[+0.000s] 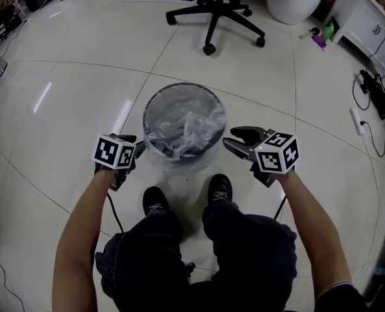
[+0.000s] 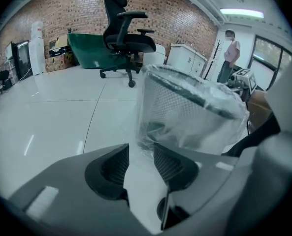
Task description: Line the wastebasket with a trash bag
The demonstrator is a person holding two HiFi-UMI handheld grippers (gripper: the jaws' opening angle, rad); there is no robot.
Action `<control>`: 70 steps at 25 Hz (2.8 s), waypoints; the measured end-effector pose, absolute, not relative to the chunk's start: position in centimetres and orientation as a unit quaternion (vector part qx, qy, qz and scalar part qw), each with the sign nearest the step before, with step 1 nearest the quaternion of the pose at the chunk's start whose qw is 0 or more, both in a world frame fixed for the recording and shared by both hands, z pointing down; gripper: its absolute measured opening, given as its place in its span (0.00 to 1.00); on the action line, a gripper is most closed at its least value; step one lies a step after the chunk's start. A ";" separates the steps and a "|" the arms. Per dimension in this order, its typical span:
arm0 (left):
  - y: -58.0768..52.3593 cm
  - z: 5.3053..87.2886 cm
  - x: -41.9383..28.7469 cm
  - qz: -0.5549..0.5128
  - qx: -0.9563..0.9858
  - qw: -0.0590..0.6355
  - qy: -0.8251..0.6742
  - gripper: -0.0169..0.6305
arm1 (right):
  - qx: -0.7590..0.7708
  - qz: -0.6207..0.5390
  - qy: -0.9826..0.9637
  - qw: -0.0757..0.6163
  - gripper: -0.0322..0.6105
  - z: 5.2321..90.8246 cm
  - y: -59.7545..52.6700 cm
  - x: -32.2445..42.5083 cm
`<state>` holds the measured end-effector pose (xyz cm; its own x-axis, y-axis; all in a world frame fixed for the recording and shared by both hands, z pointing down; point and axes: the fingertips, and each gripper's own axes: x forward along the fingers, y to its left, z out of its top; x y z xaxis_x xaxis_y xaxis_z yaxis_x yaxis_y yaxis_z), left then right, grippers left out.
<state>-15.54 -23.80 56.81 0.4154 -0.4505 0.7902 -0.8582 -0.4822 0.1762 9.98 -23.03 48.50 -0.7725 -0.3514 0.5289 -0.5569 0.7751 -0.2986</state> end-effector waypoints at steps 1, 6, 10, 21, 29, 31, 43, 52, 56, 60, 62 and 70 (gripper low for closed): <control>-23.5 56.6 -15.3 0.344 0.791 0.294 -0.413 0.26 | 0.246 0.222 -0.915 0.232 0.29 48.7 -22.8 9.6; -22.9 55.8 -14.8 0.338 0.798 0.290 -0.406 0.26 | 0.260 0.205 -0.912 0.242 0.12 49.1 -23.4 8.9; -23.1 55.3 -15.4 0.334 0.793 0.290 -0.418 0.26 | 0.256 0.200 -0.911 0.255 0.05 49.2 -23.4 8.6; -22.8 53.9 -14.1 0.323 0.794 0.278 -0.432 0.25 | 0.265 0.190 -0.887 0.326 0.05 53.5 -22.7 9.8; -22.1 54.6 -12.9 0.339 0.783 0.282 -0.439 0.21 | 0.269 0.192 -0.861 0.387 0.05 57.6 -22.9 9.3; -22.0 54.9 -12.5 0.341 0.784 0.286 -0.434 0.21 | 0.269 0.198 -0.857 0.392 0.05 58.6 -23.0 9.4; -21.1 58.6 -11.8 0.355 0.775 0.314 -0.418 0.21 | 0.275 0.220 -0.839 0.416 0.05 63.9 -22.9 10.2; -20.8 58.1 -11.9 0.355 0.779 0.302 -0.419 0.21 | 0.292 0.238 -0.847 0.376 0.23 62.2 -22.9 11.8; -20.3 56.2 -12.0 0.351 0.786 0.288 -0.420 0.22 | 0.302 0.238 -0.849 0.362 0.33 59.5 -22.2 12.9; -19.7 54.1 -12.6 0.345 0.788 0.280 -0.426 0.23 | 0.303 0.234 -0.850 0.360 0.35 57.0 -21.1 13.8; -19.5 53.0 -12.8 0.342 0.789 0.273 -0.431 0.23 | 0.310 0.226 -0.850 0.360 0.35 55.7 -20.9 14.4; -21.2 46.6 -13.3 0.311 0.802 0.238 -0.451 0.23 | 0.312 0.159 -0.876 0.331 0.25 46.5 -23.5 12.1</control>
